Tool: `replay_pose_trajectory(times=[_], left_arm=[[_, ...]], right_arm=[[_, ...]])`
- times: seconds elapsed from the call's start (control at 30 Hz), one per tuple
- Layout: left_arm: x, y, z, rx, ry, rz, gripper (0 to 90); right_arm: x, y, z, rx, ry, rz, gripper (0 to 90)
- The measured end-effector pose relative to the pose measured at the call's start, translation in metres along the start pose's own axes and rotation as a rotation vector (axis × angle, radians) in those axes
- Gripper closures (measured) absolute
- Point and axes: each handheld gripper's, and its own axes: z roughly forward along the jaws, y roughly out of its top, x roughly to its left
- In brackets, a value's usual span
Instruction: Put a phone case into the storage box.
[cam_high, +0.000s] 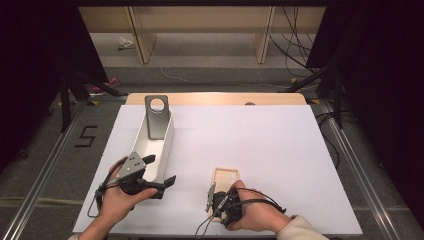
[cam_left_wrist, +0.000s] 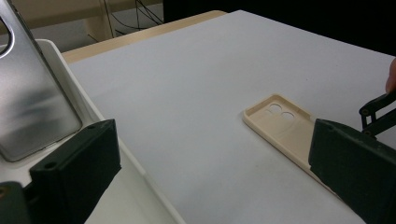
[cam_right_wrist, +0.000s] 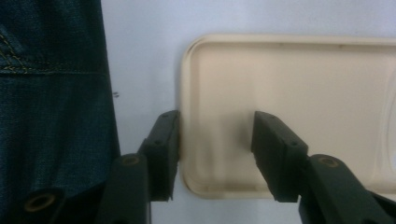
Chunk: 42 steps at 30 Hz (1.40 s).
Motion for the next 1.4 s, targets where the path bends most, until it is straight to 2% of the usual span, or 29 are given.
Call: replay_pose_trajectory(times=[0.17,0.23,0.3,0.47,0.63,1.03,1.13,1.17,1.3,1.33,1.37,1.4], left_arm=[[0.0,0.0,0.0,0.001,-0.001,0.0,1.7],[0.0,0.0,0.0,0.001,-0.002,0.002,1.7],[0.0,0.0,0.0,0.002,-0.002,0.002,1.7],[-0.001,0.0,0.001,0.002,-0.005,0.002,1.7],[-0.001,0.0,0.001,0.002,-0.005,0.002,1.7],[-0.001,-0.001,0.001,0.002,-0.008,-0.002,1.9],[-0.001,-0.001,0.001,0.003,-0.007,-0.002,1.9],[0.0,-0.001,0.001,0.001,-0.007,-0.002,2.0],[0.0,-0.001,0.001,0.002,-0.005,-0.004,2.2],[0.001,-0.001,0.001,0.002,-0.005,-0.003,2.2],[0.001,-0.001,0.001,0.003,-0.004,-0.002,2.2],[0.001,-0.001,0.001,0.003,-0.004,-0.002,2.2]], right_arm=[[0.002,0.001,-0.001,0.012,0.006,-0.005,57.9],[0.003,0.001,-0.001,0.004,0.003,-0.021,60.4],[0.006,0.002,-0.002,0.02,0.014,-0.025,67.3],[0.008,0.004,-0.003,0.026,0.024,-0.031,74.4],[0.01,0.005,-0.003,0.025,0.05,-0.037,85.1],[0.008,0.002,-0.004,0.017,0.074,-0.029,87.3],[0.006,0.0,-0.005,-0.003,0.084,-0.019,87.4],[0.004,-0.001,-0.008,-0.026,0.094,-0.007,87.4],[-0.001,-0.004,-0.015,-0.061,0.086,0.004,87.4],[-0.003,-0.006,-0.018,-0.085,0.091,0.017,87.4],[-0.006,-0.009,-0.023,-0.12,0.089,0.051,87.4],[-0.006,-0.009,-0.023,-0.12,0.089,0.051,87.4]])
